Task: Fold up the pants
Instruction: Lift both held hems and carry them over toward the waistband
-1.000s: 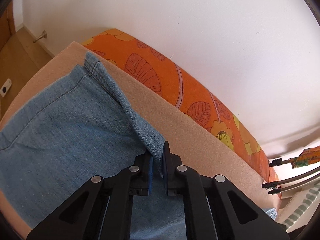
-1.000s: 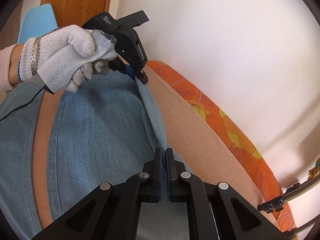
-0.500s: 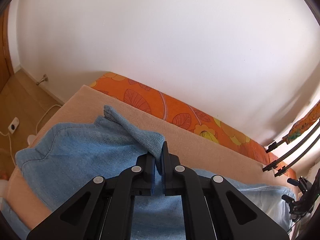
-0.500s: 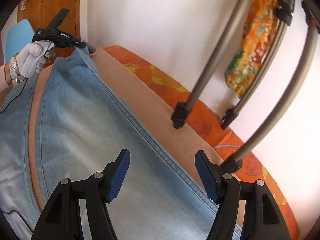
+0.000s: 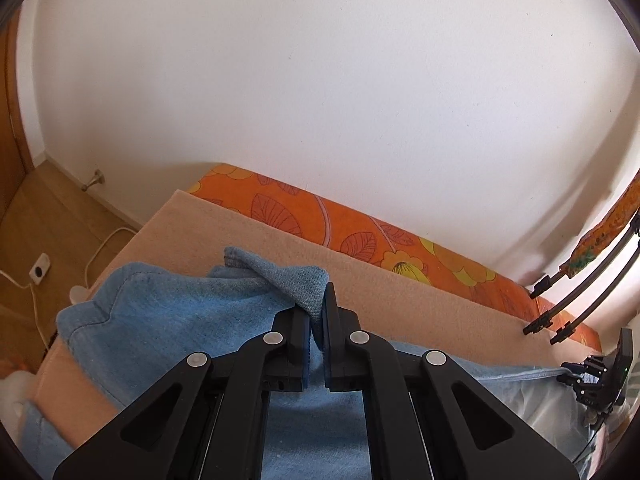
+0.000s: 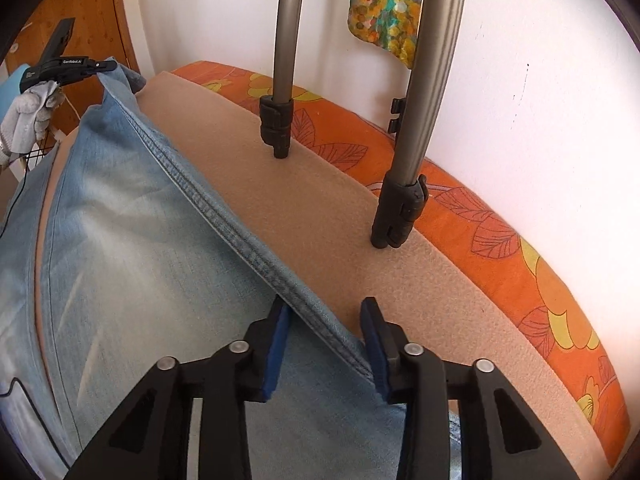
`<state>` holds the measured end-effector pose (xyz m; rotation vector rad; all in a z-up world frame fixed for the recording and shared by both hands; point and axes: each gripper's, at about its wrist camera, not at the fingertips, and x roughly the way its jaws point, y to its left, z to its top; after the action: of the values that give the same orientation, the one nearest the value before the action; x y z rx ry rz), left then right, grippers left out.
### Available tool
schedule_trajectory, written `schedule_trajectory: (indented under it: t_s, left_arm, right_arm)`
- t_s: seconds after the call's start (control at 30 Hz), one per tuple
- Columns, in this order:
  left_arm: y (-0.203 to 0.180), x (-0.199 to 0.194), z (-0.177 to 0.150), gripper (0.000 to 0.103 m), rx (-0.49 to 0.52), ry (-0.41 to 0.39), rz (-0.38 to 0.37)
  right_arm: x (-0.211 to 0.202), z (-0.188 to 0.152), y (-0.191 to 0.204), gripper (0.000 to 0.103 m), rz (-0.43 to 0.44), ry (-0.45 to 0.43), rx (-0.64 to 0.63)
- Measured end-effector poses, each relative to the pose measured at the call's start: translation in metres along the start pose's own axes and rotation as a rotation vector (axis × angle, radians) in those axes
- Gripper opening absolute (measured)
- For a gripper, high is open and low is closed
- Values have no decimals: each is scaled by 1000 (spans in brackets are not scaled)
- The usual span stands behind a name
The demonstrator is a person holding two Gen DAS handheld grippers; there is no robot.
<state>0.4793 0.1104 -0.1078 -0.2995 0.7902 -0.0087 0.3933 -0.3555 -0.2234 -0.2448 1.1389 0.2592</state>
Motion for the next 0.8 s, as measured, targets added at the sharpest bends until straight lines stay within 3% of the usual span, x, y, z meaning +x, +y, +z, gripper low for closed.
schedule_trajectory:
  t_s: [0.07,0.13,0.43,0.6,0.8]
  left_arm:
    - [3,-6,2,3,-9,-2,-3]
    - [6,-14,3,3,-13,-7,-7]
    - [22,-93,-4,3,-25,-48,-51]
    - [46,-148,-34,3,-44,-58,-82]
    - [77,-199,-95,3,-68,-48,-91]
  right_arm:
    - [-11,-2,10,10,-50,1,-33]
    - [-31,-7,15,7,-73,-33,-28]
    - [-145,-23,90,5,-142,-151,-65]
    - [-197,-53,147,4,-141,-159,-114]
    - [-236,-99,215,3,-108,-151,-132]
